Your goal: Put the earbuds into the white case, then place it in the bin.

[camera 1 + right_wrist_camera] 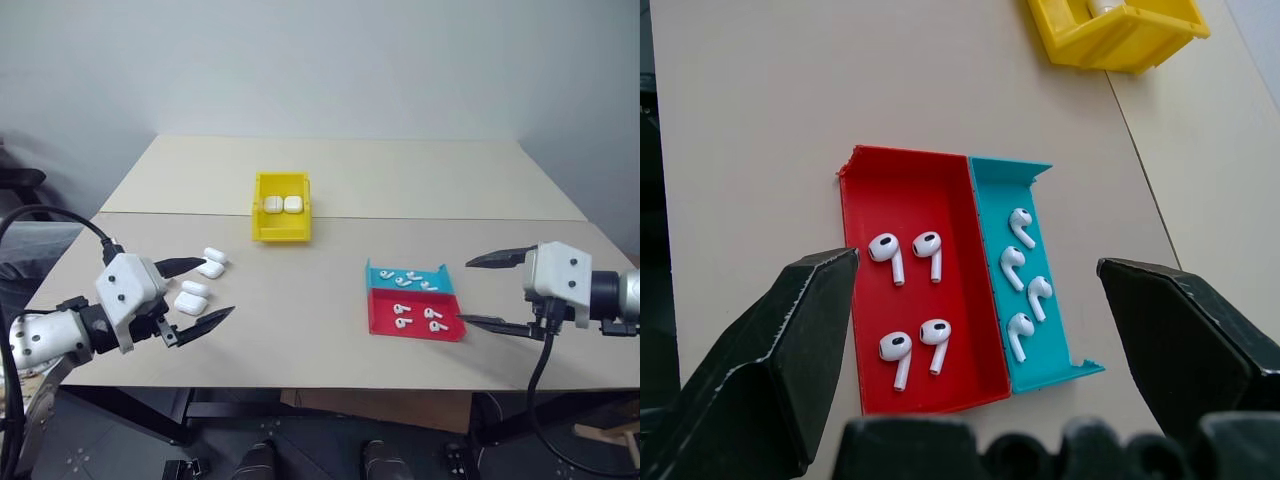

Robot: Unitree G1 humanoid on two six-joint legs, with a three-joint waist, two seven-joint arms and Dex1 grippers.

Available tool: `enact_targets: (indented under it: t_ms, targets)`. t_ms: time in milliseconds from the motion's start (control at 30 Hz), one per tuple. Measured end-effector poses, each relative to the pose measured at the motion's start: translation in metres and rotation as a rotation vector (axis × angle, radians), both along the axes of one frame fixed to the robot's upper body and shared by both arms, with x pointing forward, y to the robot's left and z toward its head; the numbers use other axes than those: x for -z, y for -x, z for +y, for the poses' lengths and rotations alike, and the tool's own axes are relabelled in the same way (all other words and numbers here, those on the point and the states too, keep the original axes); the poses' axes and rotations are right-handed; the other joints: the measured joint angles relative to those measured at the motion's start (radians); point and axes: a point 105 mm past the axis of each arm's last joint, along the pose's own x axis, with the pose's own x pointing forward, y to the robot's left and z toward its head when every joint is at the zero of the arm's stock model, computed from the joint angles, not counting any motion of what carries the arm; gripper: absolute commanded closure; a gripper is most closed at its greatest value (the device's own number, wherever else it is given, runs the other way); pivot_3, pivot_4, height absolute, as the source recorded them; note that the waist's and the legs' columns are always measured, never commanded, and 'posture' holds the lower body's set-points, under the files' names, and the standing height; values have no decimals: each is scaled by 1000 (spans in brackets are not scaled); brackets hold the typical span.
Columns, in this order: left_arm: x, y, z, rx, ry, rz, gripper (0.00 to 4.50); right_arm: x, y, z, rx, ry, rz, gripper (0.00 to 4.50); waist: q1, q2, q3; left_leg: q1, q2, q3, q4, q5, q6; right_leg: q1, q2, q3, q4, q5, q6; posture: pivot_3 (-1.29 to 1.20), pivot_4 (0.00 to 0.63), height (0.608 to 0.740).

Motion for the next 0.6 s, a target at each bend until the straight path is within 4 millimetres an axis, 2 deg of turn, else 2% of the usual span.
enact_targets:
  t_ms: [133,300,533,600]
  targets:
    - [2,1,2,-7,-11,1,0,0,0,0,2,2,-2,29,-2,0,0,0,0,0,2,0,0,1,0,0,-4,0,0,0,150,740]
    - [-5,0,3,-41,-17,-28,0,0,0,0,2,3,-3,29,-3,0,0,0,0,1,2,0,0,2,-1,0,-11,0,0,0,150,740]
    - [-11,-5,7,-162,-87,-104,0,2,-2,3,-7,13,3,29,-1,0,0,-1,0,5,1,0,0,1,-3,0,-12,0,0,0,150,740]
    - [-8,-7,9,-218,-116,-77,0,4,-2,3,-8,14,10,29,-1,0,0,-1,0,5,1,0,0,1,-3,0,-11,0,0,0,150,740]
